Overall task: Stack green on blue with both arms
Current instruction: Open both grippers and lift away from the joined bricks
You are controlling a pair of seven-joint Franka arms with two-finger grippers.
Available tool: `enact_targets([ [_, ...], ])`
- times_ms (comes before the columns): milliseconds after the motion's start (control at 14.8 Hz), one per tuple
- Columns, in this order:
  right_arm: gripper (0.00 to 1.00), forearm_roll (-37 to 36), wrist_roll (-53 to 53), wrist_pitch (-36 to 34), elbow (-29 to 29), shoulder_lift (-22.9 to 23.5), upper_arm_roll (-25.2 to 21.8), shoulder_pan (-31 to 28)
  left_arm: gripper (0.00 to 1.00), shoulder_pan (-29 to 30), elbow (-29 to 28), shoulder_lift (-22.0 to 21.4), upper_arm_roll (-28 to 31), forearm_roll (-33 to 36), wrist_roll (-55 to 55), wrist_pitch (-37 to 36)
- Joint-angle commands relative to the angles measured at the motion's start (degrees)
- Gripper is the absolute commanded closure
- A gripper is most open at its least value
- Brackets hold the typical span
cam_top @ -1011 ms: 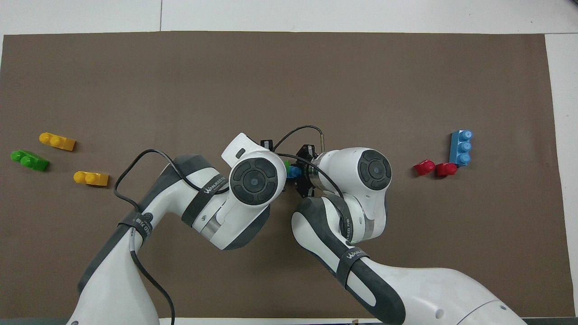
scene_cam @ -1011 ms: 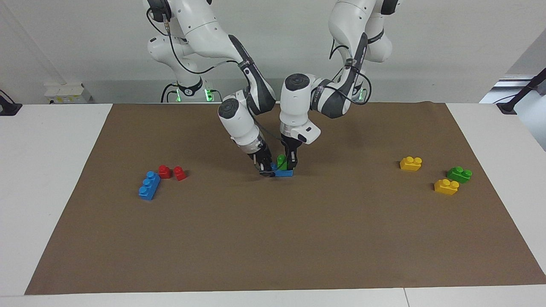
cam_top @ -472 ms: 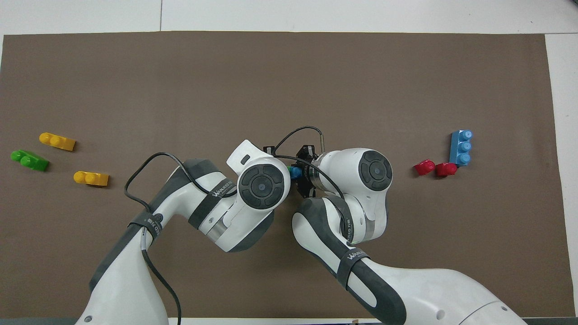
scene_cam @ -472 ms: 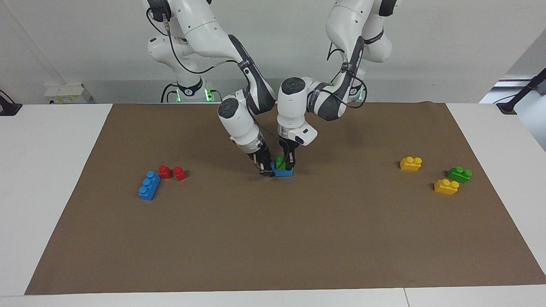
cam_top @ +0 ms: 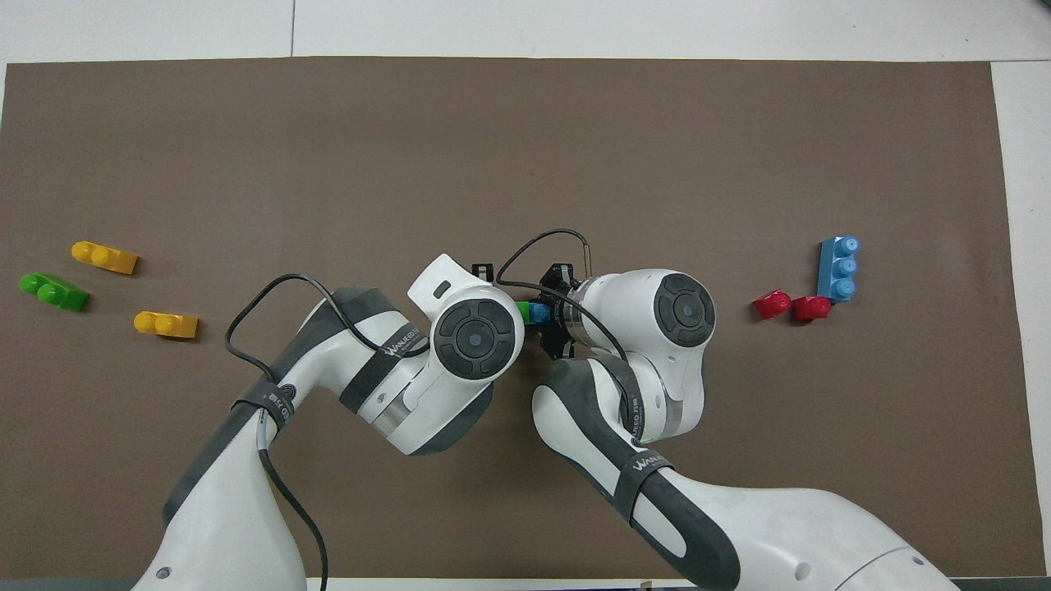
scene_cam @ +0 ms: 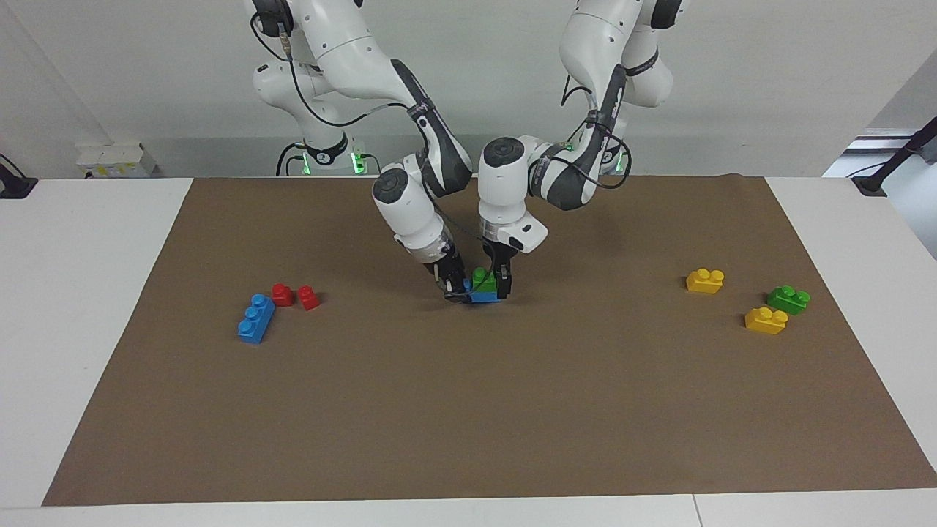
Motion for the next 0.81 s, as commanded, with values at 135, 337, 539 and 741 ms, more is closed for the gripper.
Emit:
enact_targets([
  [135, 0.39, 2.18, -2.01, 0.33, -1.27, 0.36, -0.09, -0.87, 0.0, 2.16, -1.05, -3.61, -0.03, 1.32, 2.22, -3.02],
  [337, 0.31, 2.18, -2.01, -1.78, 0.05, 0.36, -0.09, -1.74, 0.0, 5.49, -0.96, -5.81, -0.11, 1.32, 6.52, -5.13],
  [539, 0.28, 2.18, -3.06, -5.02, 0.31, -0.52, -0.18, -5.07, 0.0, 8.48, -0.61, -6.6, -0.11, 1.32, 11.27, -6.72],
  [741, 0.24, 2.18, -5.87, -10.56, 2.06, -2.01, -0.27, -9.64, 0.0, 11.64, -0.52, -7.48, -0.2, 1.32, 16.01, -7.6],
])
